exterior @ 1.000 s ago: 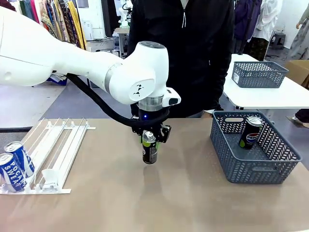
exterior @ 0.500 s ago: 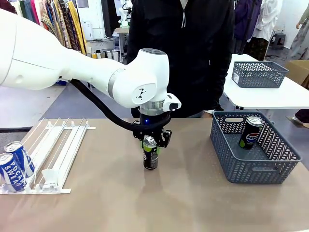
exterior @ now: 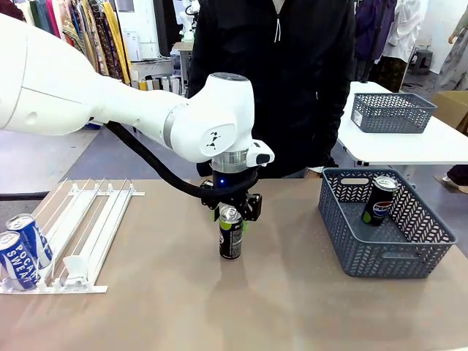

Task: Retrieve and store the cans from the dispenser.
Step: Pick up the last remaining can from one row of the Automatic Can Dispenser and place it in the middle of the table, then pick up one can from the Automatic Can Dispenser and place it in the middle of the table.

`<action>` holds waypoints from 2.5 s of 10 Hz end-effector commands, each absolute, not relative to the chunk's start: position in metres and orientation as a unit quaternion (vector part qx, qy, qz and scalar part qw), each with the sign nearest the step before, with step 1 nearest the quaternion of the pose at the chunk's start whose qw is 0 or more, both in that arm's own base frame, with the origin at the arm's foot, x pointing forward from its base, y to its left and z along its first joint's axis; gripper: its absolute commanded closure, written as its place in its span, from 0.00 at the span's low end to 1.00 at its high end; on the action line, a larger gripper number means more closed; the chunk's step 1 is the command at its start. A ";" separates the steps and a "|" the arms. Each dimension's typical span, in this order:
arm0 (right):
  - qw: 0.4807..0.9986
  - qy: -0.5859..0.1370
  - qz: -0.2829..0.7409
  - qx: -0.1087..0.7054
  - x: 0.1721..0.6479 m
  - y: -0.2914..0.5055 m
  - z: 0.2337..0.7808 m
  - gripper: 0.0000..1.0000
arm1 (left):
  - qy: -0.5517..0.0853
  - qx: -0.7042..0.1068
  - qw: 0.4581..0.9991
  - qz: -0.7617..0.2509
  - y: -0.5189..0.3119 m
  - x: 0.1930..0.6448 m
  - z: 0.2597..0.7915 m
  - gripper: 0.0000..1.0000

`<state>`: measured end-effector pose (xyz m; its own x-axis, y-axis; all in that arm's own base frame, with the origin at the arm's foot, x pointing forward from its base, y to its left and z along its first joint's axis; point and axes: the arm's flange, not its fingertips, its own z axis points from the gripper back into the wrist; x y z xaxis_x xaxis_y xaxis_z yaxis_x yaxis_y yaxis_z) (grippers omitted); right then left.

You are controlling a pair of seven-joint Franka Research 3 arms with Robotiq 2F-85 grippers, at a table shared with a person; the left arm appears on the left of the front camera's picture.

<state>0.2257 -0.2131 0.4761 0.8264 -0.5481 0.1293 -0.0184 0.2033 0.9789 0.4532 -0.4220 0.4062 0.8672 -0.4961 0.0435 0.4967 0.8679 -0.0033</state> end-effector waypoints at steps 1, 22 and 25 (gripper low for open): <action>0.734 -0.246 -0.170 0.610 0.227 -0.214 0.478 0.00 | -0.030 -0.021 0.965 -0.260 -0.410 0.451 0.435 0.00; 0.734 -0.246 -0.170 0.610 0.227 -0.214 0.478 0.00 | -0.153 -0.520 0.834 0.108 0.144 0.249 0.490 0.00; 0.734 -0.246 -0.170 0.610 0.227 -0.214 0.478 0.00 | -0.153 -0.520 0.834 0.108 0.144 0.249 0.490 0.00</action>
